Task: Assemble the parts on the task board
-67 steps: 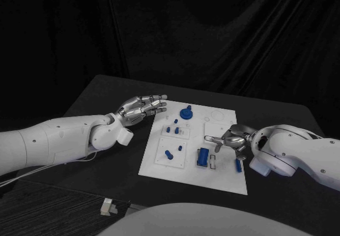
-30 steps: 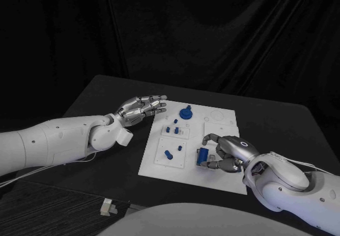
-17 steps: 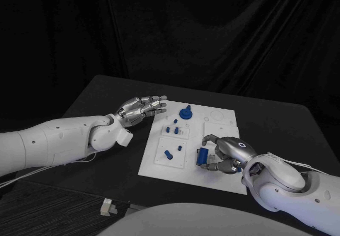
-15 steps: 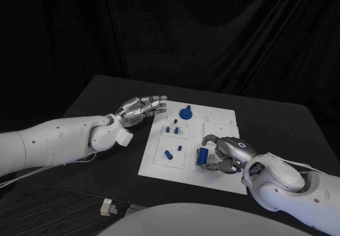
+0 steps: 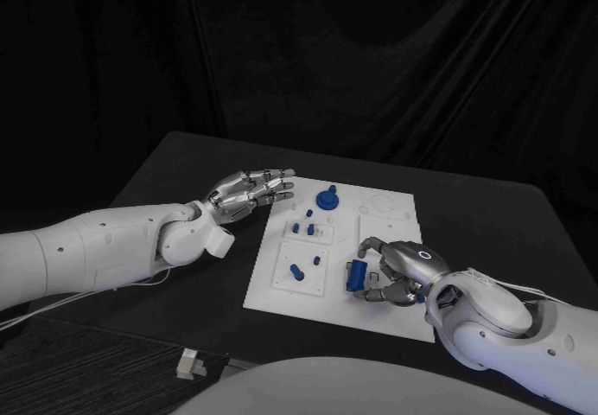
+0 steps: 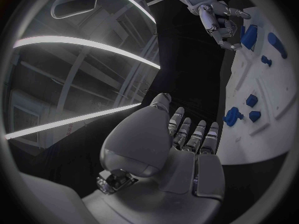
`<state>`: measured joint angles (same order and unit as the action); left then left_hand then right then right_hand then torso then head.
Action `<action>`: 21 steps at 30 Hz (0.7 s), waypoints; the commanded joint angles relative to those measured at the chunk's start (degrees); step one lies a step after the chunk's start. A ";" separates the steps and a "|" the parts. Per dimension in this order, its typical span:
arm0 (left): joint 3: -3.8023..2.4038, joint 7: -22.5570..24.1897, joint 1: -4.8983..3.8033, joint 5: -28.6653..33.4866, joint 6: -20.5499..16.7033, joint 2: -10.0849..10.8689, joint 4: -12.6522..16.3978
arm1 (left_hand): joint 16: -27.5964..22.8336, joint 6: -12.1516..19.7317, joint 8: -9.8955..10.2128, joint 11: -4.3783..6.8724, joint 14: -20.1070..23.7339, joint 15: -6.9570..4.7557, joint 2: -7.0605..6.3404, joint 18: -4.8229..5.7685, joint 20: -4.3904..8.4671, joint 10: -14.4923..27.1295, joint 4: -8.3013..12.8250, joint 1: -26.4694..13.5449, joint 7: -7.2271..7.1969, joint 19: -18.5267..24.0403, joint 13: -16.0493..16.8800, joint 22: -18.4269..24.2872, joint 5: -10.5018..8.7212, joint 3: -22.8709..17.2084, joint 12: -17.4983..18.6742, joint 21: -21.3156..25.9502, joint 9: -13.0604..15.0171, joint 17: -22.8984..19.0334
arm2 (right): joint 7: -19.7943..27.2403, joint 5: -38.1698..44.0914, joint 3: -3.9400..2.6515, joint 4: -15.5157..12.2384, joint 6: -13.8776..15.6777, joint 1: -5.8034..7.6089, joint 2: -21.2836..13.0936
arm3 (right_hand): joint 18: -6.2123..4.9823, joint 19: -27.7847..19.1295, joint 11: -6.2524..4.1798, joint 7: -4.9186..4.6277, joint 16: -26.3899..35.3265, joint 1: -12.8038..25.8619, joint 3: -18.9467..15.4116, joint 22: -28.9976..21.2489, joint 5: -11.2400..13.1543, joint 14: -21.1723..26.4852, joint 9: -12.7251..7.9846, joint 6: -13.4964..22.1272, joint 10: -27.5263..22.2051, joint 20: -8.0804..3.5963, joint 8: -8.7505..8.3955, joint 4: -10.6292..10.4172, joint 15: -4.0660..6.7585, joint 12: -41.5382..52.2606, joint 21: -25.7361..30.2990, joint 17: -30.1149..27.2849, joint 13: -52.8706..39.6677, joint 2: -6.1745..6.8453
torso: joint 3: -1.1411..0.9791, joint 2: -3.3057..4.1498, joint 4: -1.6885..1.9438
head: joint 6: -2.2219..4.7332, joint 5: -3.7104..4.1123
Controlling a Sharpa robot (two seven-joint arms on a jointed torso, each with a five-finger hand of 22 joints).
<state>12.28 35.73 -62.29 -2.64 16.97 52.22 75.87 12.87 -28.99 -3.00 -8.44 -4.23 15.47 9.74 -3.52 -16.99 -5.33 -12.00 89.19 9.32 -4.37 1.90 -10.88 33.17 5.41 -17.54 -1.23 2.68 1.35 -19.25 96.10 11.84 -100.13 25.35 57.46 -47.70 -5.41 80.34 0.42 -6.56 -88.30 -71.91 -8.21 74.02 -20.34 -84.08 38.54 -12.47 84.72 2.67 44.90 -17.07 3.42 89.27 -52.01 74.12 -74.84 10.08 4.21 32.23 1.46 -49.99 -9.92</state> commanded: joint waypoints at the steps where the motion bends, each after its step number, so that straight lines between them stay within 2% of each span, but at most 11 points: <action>1: -0.06 0.46 0.10 0.09 0.96 -0.10 0.06 | 0.74 -0.71 -0.97 -0.62 -0.12 0.45 -0.54 -0.51 0.07 0.17 0.71 0.36 0.71 -0.35 0.59 0.21 0.88 -3.26 -1.27 -0.41 0.39 0.72 | -1.31 0.97 -0.02 0.12 -0.56 -0.18 0.16 | -1.50 -0.50 0.32 0.14 0.88 0.44 1.48 6.52 -0.74 -4.62 -0.73 0.76 5.28 0.27 1.46 0.16 -0.31 0.73 1.49 10.94 -15.16 -0.92 | 0.00 0.01 0.01 | -0.01 0.00; 3: -0.06 0.45 0.11 0.09 0.98 -0.11 0.06 | 0.74 -0.71 -0.97 -0.62 -0.12 0.45 -0.54 -0.51 0.07 0.17 0.71 0.36 0.71 -0.35 0.59 0.21 0.88 -3.26 -1.27 -0.41 0.39 0.72 | -1.37 0.97 -0.02 0.27 -0.82 -0.20 0.34 | -1.51 -0.53 0.32 0.14 0.91 0.61 1.44 6.51 -0.74 -4.60 -0.81 0.80 5.28 0.27 1.62 0.15 -0.31 0.73 1.58 10.89 -15.16 -0.88 | -0.01 0.01 0.01 | -0.01 0.02; 8: -0.06 0.39 0.14 0.09 1.02 -0.18 -0.01 | 0.74 -0.71 -0.97 -0.62 -0.12 0.45 -0.54 -0.51 0.07 0.17 0.71 0.36 0.71 -0.35 0.59 0.21 0.88 -3.26 -1.27 -0.41 0.39 0.72 | -1.36 0.98 -0.02 0.66 -1.15 -0.23 0.67 | -1.56 -0.57 0.24 0.28 0.93 0.95 1.96 6.48 -1.83 -4.58 -1.44 0.13 5.28 0.27 3.67 0.31 -0.27 0.73 1.91 10.85 -15.16 -2.09 | 0.00 0.01 0.03 | -0.01 -0.01; 12: -0.06 0.35 0.15 0.09 1.06 -0.24 -0.05 | 0.73 -0.79 -1.00 -0.63 -0.11 0.46 -0.56 -0.52 0.07 0.15 0.73 0.33 0.73 -0.34 0.59 0.27 0.89 -3.33 -1.33 -0.41 0.40 0.72 | -1.33 0.98 -0.02 0.85 -1.41 -0.24 0.86 | -1.56 -0.47 0.05 0.52 0.91 1.28 2.22 6.52 -4.01 -4.61 -2.49 -0.80 5.28 0.17 5.67 0.45 -0.12 0.73 1.99 10.90 -15.16 -3.25 | 0.00 -0.01 0.00 | -0.01 -0.05; 13: -0.06 0.34 0.15 0.09 1.06 -0.24 -0.06 | 0.73 -0.79 -1.00 -0.63 -0.11 0.46 -0.56 -0.52 0.07 0.15 0.73 0.33 0.73 -0.34 0.59 0.27 0.89 -3.33 -1.33 -0.41 0.40 0.72 | -1.33 0.98 -0.02 0.87 -1.44 -0.25 0.88 | -1.56 -0.47 0.05 0.52 0.91 1.28 2.22 6.52 -4.01 -4.61 -2.49 -0.80 5.28 0.17 5.67 0.45 -0.12 0.73 1.99 10.90 -15.16 -3.25 | 0.00 -0.01 0.01 | -0.01 -0.03; 16: -0.06 0.33 0.17 0.09 1.10 -0.29 -0.08 | 0.73 -0.79 -1.00 -0.63 -0.11 0.46 -0.56 -0.52 0.07 0.15 0.73 0.33 0.73 -0.34 0.59 0.27 0.89 -3.33 -1.33 -0.41 0.40 0.72 | -1.36 0.98 -0.02 0.99 -1.62 -0.27 1.02 | -1.58 -0.44 -0.05 0.63 0.98 1.02 2.27 6.51 -6.69 -4.57 -3.71 -1.04 5.28 0.08 6.64 0.60 -0.03 0.73 2.20 10.78 -15.16 -3.76 | 0.00 0.00 0.02 | -0.01 0.00; 21: -0.06 0.30 0.20 0.09 1.21 -0.33 -0.06 | 0.73 -0.77 -1.00 -0.63 -0.11 0.47 -0.55 -0.52 0.07 0.17 0.74 0.31 0.74 -0.32 0.58 0.33 0.90 -3.39 -1.28 -0.40 0.40 0.71 | -1.47 0.98 -0.02 1.13 -1.85 -0.35 1.24 | -1.59 -0.40 -0.10 0.67 0.98 0.40 2.27 6.51 -9.18 -4.58 -5.01 -1.02 5.28 0.04 7.49 0.77 0.02 0.73 2.43 10.78 -15.16 -4.03 | 0.01 0.02 0.01 | -0.01 0.02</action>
<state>12.28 35.51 -62.18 -2.64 17.28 52.01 75.74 12.87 -28.99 -3.00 -8.44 -4.23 15.48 9.74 -3.51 -16.99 -5.33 -12.00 89.19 9.32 -4.37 1.90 -10.88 33.17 5.41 -17.54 -1.23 2.68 1.35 -19.60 96.51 11.83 -99.01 24.16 57.29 -46.48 -5.41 80.34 0.22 -6.04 -88.29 -71.20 -7.50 74.02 -28.96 -84.09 34.10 -13.03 84.53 2.66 51.27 -16.36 3.42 89.27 -50.68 74.12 -74.84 7.21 4.21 32.23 1.48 -49.99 -9.93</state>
